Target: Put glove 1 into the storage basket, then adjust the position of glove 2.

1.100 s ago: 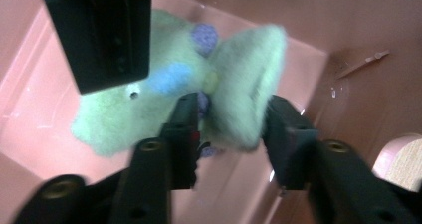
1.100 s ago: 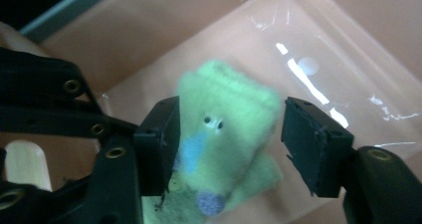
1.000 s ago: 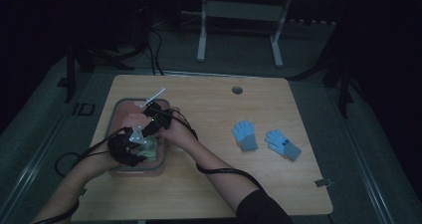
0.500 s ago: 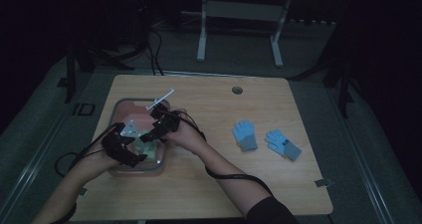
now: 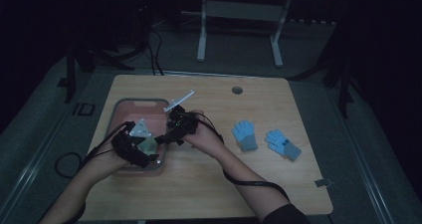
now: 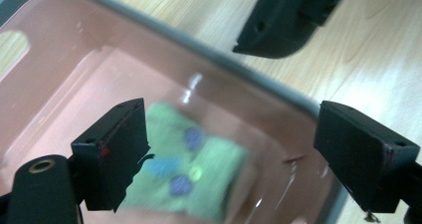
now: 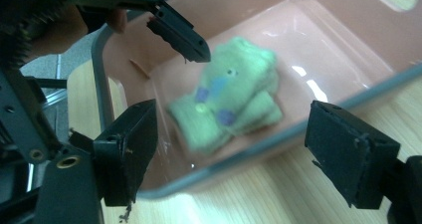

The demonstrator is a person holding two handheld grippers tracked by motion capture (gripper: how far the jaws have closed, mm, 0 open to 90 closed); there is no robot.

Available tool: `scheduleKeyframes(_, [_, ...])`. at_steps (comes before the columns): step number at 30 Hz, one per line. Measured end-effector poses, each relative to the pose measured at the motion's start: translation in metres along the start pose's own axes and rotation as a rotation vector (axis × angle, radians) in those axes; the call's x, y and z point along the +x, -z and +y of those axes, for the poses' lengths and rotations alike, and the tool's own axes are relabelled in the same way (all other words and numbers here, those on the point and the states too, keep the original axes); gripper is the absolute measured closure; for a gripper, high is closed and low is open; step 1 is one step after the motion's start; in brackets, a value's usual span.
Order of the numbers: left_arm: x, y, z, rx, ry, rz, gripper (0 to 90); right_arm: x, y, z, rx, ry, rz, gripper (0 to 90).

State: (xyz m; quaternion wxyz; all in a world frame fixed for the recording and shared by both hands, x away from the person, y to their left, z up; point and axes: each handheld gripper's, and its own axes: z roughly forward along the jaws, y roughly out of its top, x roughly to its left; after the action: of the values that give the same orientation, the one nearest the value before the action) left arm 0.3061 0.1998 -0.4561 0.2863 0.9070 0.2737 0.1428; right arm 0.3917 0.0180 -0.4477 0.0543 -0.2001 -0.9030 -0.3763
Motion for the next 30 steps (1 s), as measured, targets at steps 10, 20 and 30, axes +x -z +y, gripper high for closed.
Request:
scheduleKeyframes(10, [-0.021,-0.004,0.025,-0.050,-0.017,-0.053,11.2,-0.014,0.035,-0.029,-0.029,-0.010,-0.046,19.4])
scheduleKeyframes(20, [-0.045,-0.021,0.050,-0.084,-0.017,-0.094,3.5,-0.029,0.070,-0.063,-0.044,-0.022,-0.091,18.7])
scheduleKeyframes(30, [-0.072,-0.039,0.064,-0.155,-0.063,-0.124,3.5,-0.045,0.104,-0.103,-0.086,-0.042,-0.143,17.5])
